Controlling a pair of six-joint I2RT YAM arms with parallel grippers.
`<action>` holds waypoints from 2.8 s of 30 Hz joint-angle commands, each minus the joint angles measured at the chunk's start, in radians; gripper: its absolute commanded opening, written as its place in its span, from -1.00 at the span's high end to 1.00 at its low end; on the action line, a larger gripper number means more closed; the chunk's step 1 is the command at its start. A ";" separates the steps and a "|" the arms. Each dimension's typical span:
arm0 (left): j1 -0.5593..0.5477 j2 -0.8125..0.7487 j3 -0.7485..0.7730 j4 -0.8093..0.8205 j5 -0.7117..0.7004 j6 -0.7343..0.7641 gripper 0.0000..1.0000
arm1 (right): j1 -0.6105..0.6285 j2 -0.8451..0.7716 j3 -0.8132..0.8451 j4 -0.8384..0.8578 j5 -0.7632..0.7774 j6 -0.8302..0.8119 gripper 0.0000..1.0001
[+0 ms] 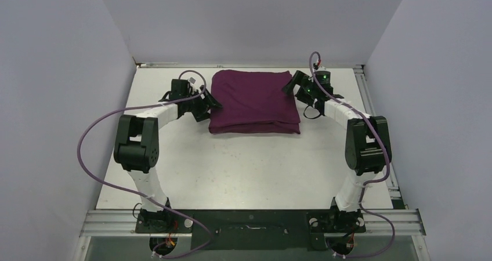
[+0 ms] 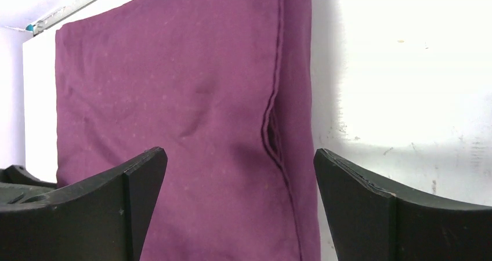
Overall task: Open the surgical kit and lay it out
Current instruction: Move the surgical kit at the center of the board, then open the surgical kit at the center of the board.
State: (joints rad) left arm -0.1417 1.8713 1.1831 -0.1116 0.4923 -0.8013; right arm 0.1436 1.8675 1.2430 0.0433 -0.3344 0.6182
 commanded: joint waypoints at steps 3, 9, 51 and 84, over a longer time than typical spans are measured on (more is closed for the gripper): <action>-0.055 0.074 0.108 0.058 0.064 -0.012 -0.20 | -0.005 -0.042 -0.065 -0.001 -0.024 -0.008 -0.75; -0.082 0.106 0.130 0.067 0.062 -0.025 -0.10 | -0.013 -0.009 -0.068 -0.029 0.016 -0.040 -0.61; -0.679 0.104 0.488 0.091 -0.463 0.765 -0.64 | -0.292 -0.373 -0.215 -0.563 0.011 0.206 -0.50; -0.735 0.569 1.122 -0.431 -0.516 0.602 -0.18 | -0.433 -0.442 -0.303 -0.601 -0.005 0.206 -0.44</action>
State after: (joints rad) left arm -0.9245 2.4634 2.2738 -0.5533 -0.0990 -0.1097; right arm -0.2810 1.4746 0.9573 -0.5762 -0.3485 0.8062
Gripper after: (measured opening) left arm 0.587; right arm 0.721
